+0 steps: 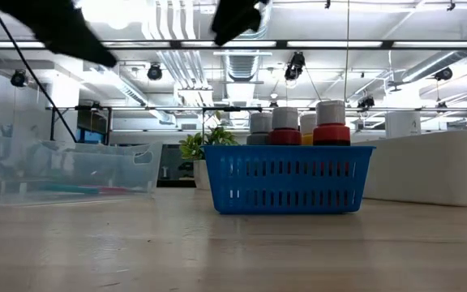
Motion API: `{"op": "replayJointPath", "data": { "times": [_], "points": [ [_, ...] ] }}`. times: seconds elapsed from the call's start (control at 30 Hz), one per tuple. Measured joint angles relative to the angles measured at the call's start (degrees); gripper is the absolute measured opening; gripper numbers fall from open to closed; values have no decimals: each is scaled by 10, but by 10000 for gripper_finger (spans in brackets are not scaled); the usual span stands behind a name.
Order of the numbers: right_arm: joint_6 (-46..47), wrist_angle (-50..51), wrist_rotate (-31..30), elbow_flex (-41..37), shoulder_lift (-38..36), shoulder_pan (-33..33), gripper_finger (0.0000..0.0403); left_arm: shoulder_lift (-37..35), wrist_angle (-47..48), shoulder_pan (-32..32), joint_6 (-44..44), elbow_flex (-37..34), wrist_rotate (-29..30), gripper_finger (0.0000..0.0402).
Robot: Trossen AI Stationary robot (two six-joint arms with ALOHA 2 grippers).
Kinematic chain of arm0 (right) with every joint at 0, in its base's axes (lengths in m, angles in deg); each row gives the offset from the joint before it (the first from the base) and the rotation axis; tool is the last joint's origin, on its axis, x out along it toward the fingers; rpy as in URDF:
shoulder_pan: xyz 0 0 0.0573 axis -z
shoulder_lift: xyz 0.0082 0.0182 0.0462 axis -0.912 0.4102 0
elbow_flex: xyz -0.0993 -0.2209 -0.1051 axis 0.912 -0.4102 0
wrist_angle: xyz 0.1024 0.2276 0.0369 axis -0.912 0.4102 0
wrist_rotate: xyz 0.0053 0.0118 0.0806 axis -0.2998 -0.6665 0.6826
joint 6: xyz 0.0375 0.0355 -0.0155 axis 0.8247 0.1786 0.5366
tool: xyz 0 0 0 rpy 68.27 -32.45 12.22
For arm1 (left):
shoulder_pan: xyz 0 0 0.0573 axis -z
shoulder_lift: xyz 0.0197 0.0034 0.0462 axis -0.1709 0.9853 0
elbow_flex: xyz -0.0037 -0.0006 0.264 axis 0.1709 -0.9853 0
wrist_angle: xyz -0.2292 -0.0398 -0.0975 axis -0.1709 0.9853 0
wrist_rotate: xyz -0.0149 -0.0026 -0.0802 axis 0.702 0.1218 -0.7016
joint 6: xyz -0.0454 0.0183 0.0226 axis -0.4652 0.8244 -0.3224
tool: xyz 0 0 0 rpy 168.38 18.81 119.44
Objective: Pick & Place Paint Supplies
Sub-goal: Put the green scissors in the transparent bin
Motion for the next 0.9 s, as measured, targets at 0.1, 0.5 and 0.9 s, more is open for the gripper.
{"op": "replayJointPath", "data": {
  "times": [0.1,0.5,0.9],
  "points": [
    [50,-1,-39,-49,-65,-18,201,1,-79,-58,51,6,9,152],
    [224,-39,-97,-283,-328,-58,201,96,-102,-469,178,137,-410,152],
    [273,-99,-96,-431,-461,-81,201,327,-11,-553,13,255,-492,152]
  ]
}}
